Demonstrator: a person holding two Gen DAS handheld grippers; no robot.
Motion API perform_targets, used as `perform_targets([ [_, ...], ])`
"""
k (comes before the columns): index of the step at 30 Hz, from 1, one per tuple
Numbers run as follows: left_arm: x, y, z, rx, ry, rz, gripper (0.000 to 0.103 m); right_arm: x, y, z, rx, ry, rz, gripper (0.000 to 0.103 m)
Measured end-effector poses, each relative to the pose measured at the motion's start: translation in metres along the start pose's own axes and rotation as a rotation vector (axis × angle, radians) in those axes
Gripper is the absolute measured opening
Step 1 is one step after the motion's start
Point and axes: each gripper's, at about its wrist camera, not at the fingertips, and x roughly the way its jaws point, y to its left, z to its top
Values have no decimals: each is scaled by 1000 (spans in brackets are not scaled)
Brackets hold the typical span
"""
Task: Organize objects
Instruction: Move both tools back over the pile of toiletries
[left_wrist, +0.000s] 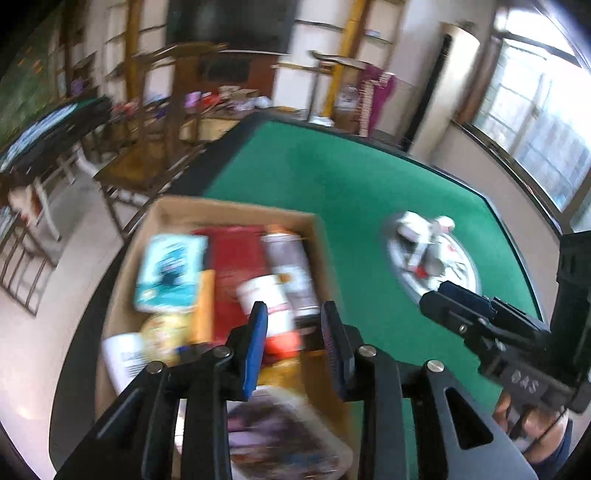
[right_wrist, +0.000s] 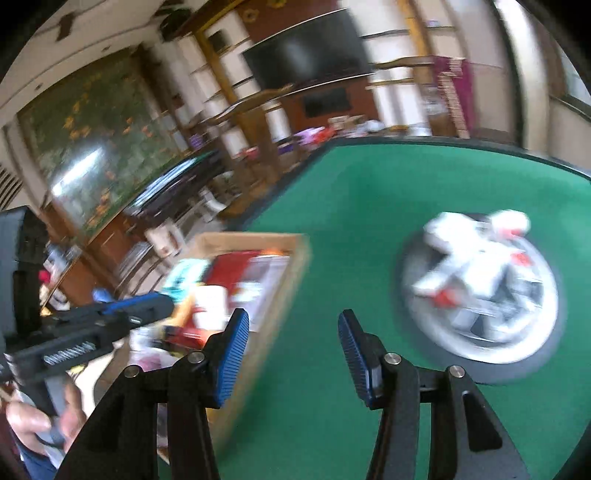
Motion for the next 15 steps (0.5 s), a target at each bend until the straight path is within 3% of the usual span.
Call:
perform_targets([
  [5,32,-100,21,204,63,-97,29,-49,-89,-7,138,-62,-99,55],
  [9,86,-163,43,276,177,-189,29,-72,-141,-16,263,-118,-122,55],
  [12,128,-202,53,355,236,-150,29,-81,-164,-14,331,-135,-100,55],
  [15,155,-211,60,374,275,-96,29,-84,-181,-17,381,-135,-93,55],
])
